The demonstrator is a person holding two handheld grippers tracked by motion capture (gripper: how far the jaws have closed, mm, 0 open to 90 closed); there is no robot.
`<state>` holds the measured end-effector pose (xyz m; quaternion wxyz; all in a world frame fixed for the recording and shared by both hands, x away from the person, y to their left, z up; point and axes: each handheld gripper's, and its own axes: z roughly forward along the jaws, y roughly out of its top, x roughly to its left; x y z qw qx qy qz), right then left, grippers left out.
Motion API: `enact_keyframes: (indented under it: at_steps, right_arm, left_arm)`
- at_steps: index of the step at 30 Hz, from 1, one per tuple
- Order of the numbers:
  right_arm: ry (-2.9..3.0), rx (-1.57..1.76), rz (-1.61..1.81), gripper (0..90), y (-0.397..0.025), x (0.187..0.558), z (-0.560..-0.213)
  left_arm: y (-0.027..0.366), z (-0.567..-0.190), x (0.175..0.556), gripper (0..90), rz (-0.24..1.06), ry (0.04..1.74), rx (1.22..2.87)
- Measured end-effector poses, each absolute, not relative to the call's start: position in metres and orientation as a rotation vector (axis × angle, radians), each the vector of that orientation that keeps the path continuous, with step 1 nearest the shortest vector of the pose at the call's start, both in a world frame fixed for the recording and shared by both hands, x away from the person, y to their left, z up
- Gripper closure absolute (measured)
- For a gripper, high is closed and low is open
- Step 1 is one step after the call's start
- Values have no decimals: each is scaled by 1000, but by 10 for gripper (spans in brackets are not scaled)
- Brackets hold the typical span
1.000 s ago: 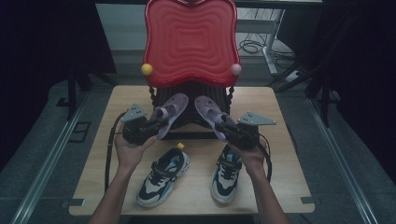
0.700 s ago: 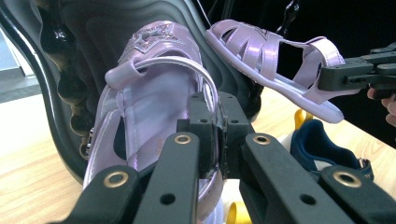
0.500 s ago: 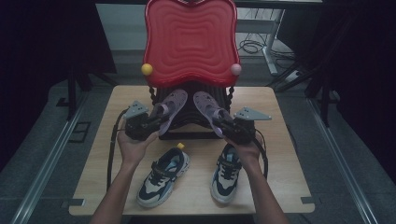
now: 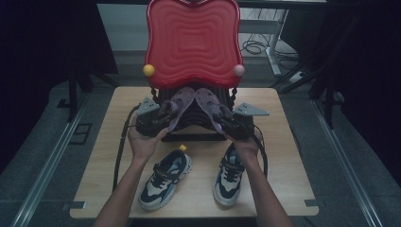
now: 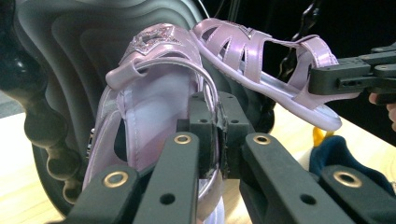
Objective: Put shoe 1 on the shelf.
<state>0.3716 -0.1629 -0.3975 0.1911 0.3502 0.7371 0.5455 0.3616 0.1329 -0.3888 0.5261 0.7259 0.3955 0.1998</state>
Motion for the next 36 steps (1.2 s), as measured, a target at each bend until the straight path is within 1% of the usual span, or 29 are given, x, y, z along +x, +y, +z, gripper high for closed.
enact_keyframes:
  at_steps: [16, 24, 36]
  right_arm:
    - [2026, 999, 1508, 861, -155, 390, -399]
    - [1995, 999, 1490, 861, -148, 394, -399]
    - [1947, 982, 1445, 861, -138, 404, -404]
  left_arm:
    - [125, -392, 379, 866, 524, 957, 1680]
    - [118, -390, 383, 866, 570, 950, 1650]
    - [120, -396, 396, 865, 592, 985, 1603]
